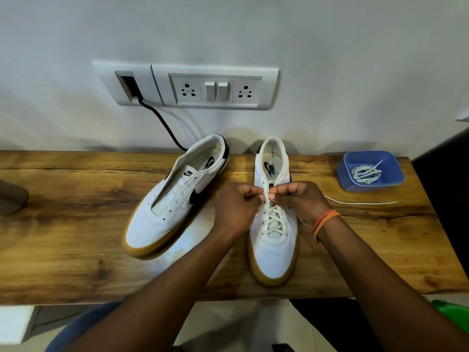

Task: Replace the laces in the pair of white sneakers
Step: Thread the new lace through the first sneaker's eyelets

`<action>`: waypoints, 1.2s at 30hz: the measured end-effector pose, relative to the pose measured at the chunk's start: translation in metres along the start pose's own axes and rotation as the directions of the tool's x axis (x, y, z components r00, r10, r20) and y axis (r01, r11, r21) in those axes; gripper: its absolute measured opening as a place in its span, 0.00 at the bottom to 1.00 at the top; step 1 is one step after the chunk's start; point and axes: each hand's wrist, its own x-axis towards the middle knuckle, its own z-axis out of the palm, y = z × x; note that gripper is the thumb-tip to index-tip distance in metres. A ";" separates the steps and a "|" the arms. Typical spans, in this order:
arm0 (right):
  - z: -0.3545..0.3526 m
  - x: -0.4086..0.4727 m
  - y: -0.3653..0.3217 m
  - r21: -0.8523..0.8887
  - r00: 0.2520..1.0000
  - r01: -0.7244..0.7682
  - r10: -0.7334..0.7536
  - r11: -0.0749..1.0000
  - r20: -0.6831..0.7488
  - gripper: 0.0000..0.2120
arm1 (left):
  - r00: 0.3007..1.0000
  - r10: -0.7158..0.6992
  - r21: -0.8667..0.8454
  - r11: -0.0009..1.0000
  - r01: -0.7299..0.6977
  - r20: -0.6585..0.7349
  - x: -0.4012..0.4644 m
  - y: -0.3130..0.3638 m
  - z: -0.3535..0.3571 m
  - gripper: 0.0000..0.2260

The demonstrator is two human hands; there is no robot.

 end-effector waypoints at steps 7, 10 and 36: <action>0.001 -0.002 -0.003 -0.019 1.000 -0.030 0.030 0.999 0.003 0.08 | 0.998 0.013 0.027 1.000 -0.011 -0.056 -0.004 0.004 0.003 0.02; 0.001 -0.002 -0.005 -0.086 1.000 -0.002 0.002 0.996 -0.005 0.08 | 0.998 0.048 0.114 0.993 -0.043 -0.035 -0.001 0.002 0.005 0.03; -0.004 0.006 -0.019 -0.680 0.963 0.206 -0.271 0.703 0.012 0.14 | 0.917 -0.388 0.024 0.921 0.388 0.093 0.015 0.013 -0.027 0.19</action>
